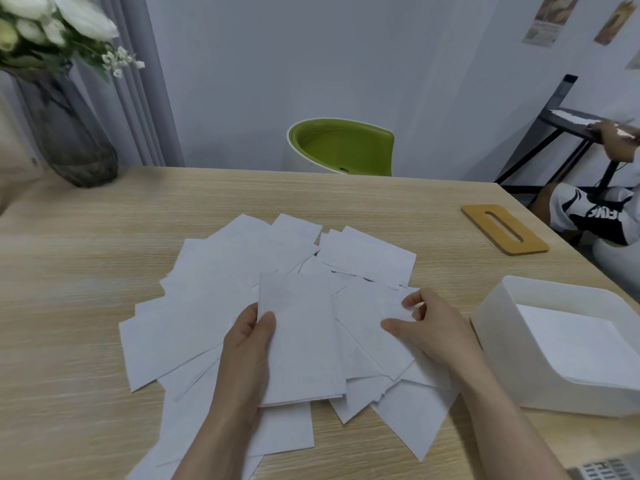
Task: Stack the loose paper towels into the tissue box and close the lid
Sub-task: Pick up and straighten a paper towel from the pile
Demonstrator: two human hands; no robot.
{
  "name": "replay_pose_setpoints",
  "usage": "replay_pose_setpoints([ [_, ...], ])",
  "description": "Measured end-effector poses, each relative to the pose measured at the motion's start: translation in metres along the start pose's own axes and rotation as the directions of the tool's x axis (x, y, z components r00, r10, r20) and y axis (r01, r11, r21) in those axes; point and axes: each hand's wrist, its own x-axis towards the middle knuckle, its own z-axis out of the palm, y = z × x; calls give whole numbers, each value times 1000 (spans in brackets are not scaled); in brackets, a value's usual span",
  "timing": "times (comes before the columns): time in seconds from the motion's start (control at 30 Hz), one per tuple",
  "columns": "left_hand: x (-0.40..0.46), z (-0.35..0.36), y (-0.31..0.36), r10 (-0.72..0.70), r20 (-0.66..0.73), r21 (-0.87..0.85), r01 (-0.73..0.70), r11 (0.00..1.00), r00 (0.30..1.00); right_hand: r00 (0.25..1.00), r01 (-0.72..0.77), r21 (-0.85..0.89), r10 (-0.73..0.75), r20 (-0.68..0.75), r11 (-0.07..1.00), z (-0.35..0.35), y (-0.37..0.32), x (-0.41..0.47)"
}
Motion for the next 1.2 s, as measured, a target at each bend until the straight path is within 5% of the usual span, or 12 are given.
replay_pose_setpoints([
  [0.17,1,0,-1,-4,0,-2,4,1000,1000,999,6,4,-7,40,1000,-1,-4,1],
  [0.37,1,0,-1,1,3,0,-1,1000,1000,987,110,-33,-113,-115,993,2,-3,2],
  [0.7,0,0,0,-7,1,-8,7,1000,1000,969,175,310,-108,-222,935,-1,14,-1],
  [1.03,-1,1,1,5,9,-2,-5,1000,1000,980,122,361,-170,106,925,-12,26,-39],
  [1.2,0,1,-1,-6,-2,-8,6,1000,1000,939,217,192,-258,227,957,-14,38,-50],
])
